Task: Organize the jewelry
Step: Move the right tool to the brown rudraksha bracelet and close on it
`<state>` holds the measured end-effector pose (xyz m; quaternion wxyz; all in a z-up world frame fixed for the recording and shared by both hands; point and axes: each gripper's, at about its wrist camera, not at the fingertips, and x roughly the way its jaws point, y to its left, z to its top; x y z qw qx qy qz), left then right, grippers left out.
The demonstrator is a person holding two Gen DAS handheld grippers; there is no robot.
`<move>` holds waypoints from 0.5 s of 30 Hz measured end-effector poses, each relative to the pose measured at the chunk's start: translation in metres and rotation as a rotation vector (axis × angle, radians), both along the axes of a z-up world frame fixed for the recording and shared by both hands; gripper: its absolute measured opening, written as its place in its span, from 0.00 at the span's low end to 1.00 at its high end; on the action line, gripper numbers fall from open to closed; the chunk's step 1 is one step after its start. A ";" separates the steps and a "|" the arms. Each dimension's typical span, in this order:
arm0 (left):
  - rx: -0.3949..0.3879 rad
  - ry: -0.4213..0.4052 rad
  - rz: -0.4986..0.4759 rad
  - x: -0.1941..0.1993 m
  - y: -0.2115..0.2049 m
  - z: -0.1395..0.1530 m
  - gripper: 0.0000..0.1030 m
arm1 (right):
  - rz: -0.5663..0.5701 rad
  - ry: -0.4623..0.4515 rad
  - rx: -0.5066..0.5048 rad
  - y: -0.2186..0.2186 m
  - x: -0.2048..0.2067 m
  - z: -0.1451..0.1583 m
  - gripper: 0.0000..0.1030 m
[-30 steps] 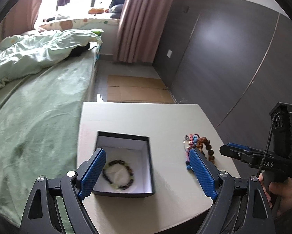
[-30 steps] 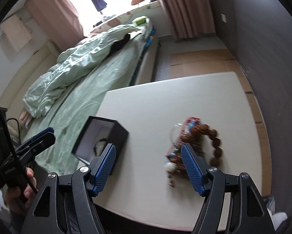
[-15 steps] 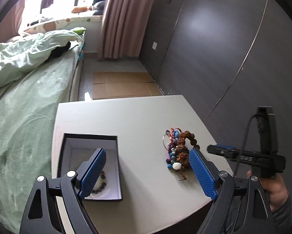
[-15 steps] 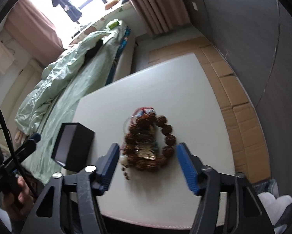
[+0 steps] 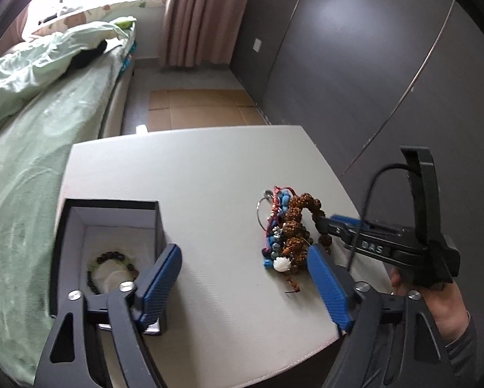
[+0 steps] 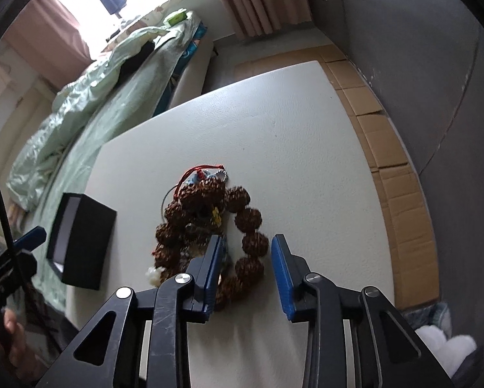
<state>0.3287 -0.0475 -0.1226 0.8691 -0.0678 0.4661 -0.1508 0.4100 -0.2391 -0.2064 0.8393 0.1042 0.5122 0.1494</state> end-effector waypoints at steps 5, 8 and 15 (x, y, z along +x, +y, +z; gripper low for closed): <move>-0.005 0.056 0.006 0.013 -0.004 -0.013 0.58 | 0.030 0.008 -0.068 0.009 0.012 -0.006 0.24; -0.005 0.086 0.006 0.018 -0.006 -0.021 0.53 | 0.040 -0.011 -0.095 0.012 0.011 -0.007 0.20; -0.018 0.115 -0.015 0.023 -0.016 -0.029 0.50 | 0.017 -0.057 0.067 -0.014 -0.008 0.010 0.18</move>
